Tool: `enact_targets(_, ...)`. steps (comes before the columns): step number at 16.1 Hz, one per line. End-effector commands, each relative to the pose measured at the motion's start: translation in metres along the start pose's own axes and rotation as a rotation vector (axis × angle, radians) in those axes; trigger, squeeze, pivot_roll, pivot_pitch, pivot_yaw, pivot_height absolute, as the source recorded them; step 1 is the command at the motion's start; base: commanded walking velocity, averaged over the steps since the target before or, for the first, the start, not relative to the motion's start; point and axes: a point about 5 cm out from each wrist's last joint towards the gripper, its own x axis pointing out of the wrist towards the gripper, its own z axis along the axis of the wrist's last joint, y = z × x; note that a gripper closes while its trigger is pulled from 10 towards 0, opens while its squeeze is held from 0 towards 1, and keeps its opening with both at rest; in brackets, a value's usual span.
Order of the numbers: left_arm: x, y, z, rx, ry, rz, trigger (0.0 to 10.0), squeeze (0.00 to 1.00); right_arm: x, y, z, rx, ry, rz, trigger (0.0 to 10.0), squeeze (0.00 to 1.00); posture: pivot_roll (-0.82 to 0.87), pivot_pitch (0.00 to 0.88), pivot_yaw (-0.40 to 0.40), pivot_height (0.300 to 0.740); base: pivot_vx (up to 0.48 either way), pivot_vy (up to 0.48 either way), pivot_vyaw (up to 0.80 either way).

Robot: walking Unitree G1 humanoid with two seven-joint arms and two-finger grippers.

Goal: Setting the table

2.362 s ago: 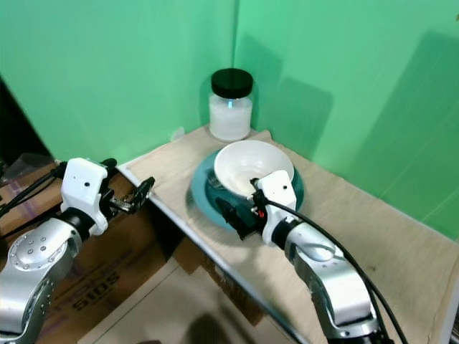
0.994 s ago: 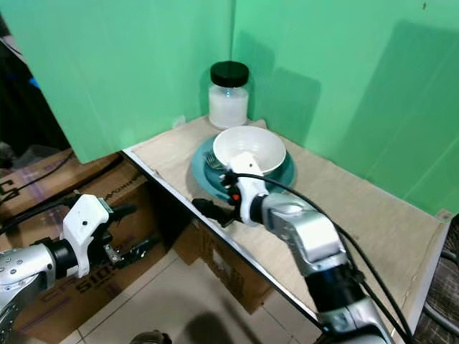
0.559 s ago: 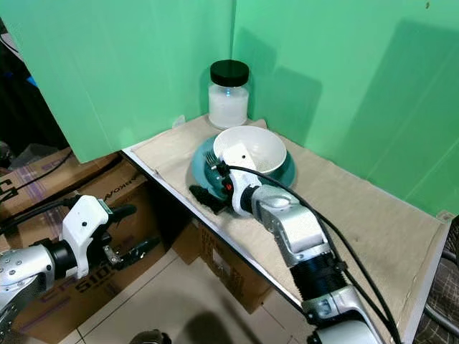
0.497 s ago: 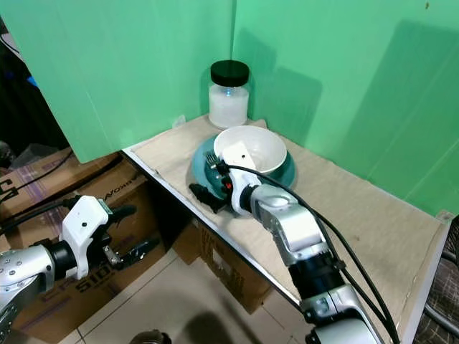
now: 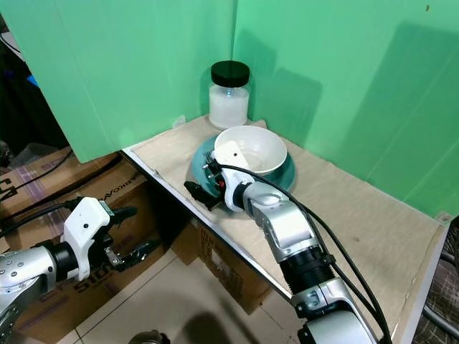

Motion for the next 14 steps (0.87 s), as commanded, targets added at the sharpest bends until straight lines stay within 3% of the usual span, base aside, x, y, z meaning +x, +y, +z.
enact_targets(1,0.001,-0.003,0.002,0.014,-0.007,-0.008,10.0,0.0,0.005,-0.001,0.004,-0.028,0.001,-0.012,10.0,0.0,0.12,0.0,-0.022,0.74,0.0,0.0,0.0)
enact_targets(6,0.002,-0.004,0.002,0.016,-0.006,-0.013,10.0,0.0,0.016,-0.007,-0.004,-0.004,0.046,-0.09,10.0,0.0,0.12,0.0,-0.024,0.74,0.0,0.0,0.0)
enact_targets(14,0.002,-0.004,0.004,0.021,-0.012,-0.03,10.0,0.0,0.018,-0.033,-0.009,0.163,0.046,-0.229,10.0,0.0,0.11,0.0,-0.015,0.74,0.0,0.0,0.0)
